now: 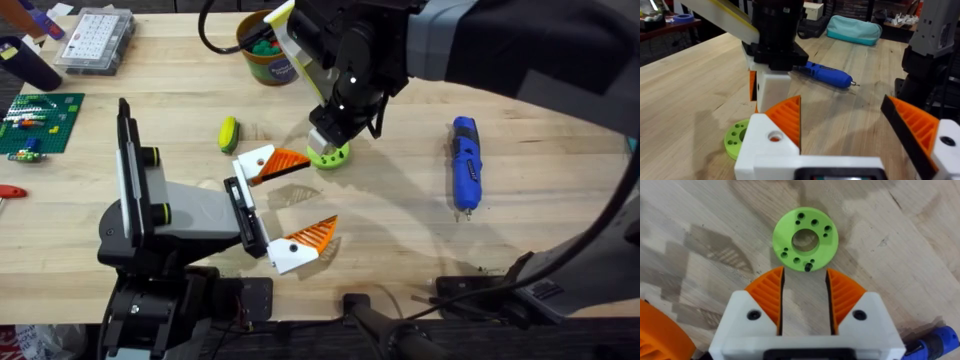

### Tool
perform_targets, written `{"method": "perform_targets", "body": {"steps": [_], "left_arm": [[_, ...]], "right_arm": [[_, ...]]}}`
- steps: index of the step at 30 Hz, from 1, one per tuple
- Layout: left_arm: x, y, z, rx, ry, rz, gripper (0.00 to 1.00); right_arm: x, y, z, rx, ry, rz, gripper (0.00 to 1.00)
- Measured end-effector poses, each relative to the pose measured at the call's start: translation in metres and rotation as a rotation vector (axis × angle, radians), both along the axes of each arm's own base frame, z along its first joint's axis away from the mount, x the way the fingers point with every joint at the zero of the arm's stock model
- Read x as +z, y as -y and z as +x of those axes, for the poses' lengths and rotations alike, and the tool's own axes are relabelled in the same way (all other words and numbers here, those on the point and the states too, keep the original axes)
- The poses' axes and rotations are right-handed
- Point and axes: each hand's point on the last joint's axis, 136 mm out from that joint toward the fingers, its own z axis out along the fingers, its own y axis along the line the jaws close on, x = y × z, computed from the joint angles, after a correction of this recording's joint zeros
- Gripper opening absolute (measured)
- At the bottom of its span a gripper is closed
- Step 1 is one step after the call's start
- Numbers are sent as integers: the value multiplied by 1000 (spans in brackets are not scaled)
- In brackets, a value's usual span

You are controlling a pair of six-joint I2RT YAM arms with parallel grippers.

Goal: Pick up the gripper from the table and insert it into the empty holder that is missing its gripper. Then pick up a screw, insert it into the mounting hole, and use the screwdriver to tighten it. Finally, clean up the table by picking up the vegetable and placing it into the bucket.

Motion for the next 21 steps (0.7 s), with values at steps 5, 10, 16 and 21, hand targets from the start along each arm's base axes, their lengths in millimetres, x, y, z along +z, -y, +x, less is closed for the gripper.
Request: {"method": "perform_targets", "body": {"steps": [5,10,16,21], "left_arm": [[0,0,0,0,-2,0,990],[0,0,0,0,-2,0,990],[0,0,0,0,-2,0,990],[0,0,0,0,-3,0,990]], "right_arm": [[-1,1,-2,1,-7,-6,447],[-2,7,-4,-7,-25,-22,447],[-3,10,-2,-15,-28,-23,447],[-10,15,-7,-16,-48,-39,447]]}}
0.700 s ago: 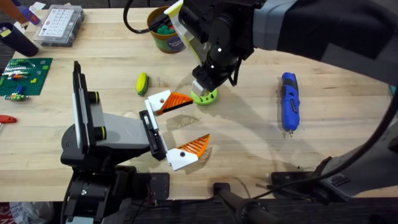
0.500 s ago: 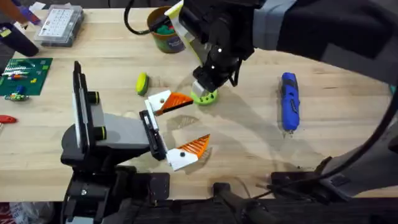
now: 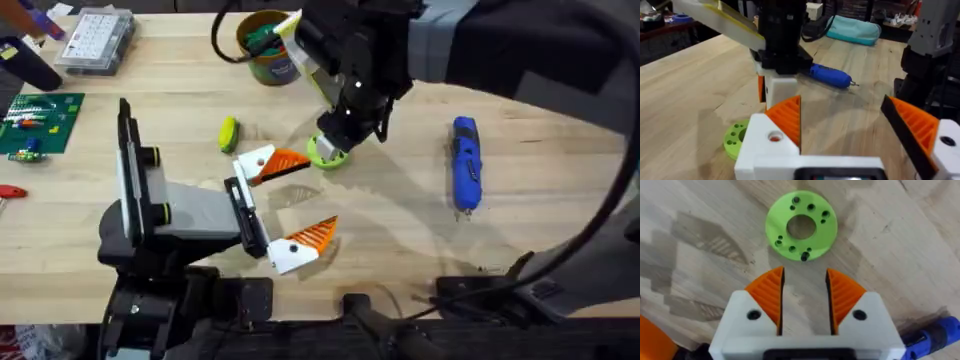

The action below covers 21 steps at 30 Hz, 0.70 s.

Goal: Pick up the gripper from the table and insert it into the empty holder that is missing its gripper. Then pick up a screw, insert it into the mounting hole, and use the screwdriver to tighten it. Finally, clean up the table by picking up the vegetable and placing it into the bucket.

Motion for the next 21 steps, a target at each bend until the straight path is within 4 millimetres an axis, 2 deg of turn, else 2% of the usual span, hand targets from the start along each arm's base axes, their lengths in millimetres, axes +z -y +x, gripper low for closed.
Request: {"method": "perform_targets", "body": {"steps": [11,16,21], "left_arm": [[0,0,0,0,0,0,990],[0,0,0,0,0,0,990],[0,0,0,0,0,0,990]], "right_arm": [[-15,1,4,-15,-1,26,447],[-27,6,-2,-16,-19,13,447],[-27,2,3,-15,0,30,447]]}}
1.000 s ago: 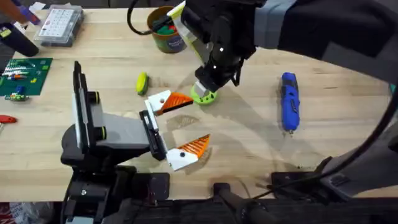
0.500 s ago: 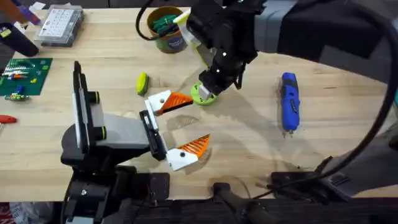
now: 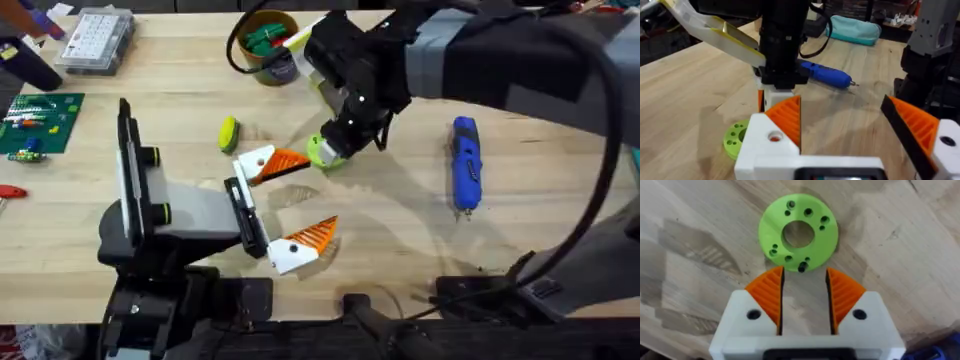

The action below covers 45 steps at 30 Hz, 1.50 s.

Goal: Pick up the gripper from the table and insert it into the empty holder that is missing its gripper. Then pick up a screw, insert it into the mounting hole, and use the screwdriver to tighten it. Finally, clean up the table by picking up the vegetable and placing it into the bucket.

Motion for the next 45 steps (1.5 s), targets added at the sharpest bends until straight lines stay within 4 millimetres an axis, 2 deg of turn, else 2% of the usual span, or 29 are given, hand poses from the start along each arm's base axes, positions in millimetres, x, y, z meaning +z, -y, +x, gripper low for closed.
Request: {"method": "perform_targets", "body": {"steps": [7,14,33,45], "left_arm": [[0,0,0,0,0,0,990],[0,0,0,0,0,0,990],[0,0,0,0,0,0,990],[0,0,0,0,0,0,990]], "right_arm": [[-1,-3,3,0,9,8,447],[-14,-1,1,0,-20,-18,447],[-15,-1,1,0,-22,-20,446],[-15,-1,0,3,-22,-20,340]]}}
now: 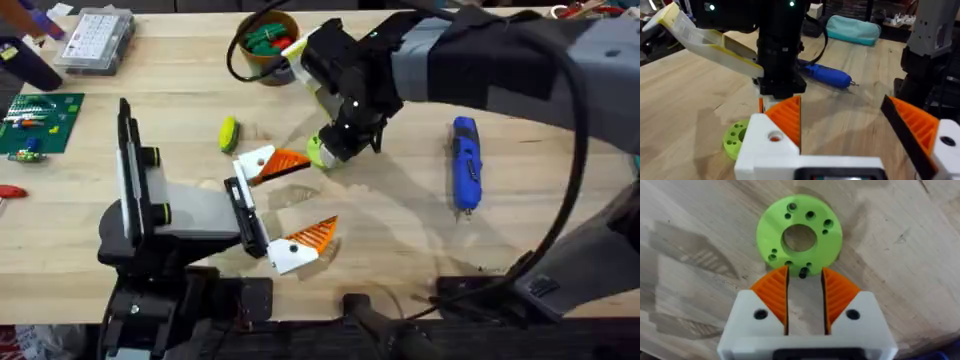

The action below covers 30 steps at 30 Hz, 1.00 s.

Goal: Pick up the gripper from the table and insert it into the empty holder that is missing its gripper. Then pick up a screw, insert it into the mounting hole, and use the screwdriver to tighten it. Finally, clean up the table by picking up the vegetable and placing it into the bucket.

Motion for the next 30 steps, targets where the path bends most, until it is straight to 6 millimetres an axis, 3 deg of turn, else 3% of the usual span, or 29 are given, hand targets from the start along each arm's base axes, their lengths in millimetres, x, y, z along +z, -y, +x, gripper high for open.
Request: {"method": "perform_targets", "body": {"steps": [30], "left_arm": [[0,0,0,0,0,0,990]], "right_arm": [[0,-1,0,2,0,0,235]]}}
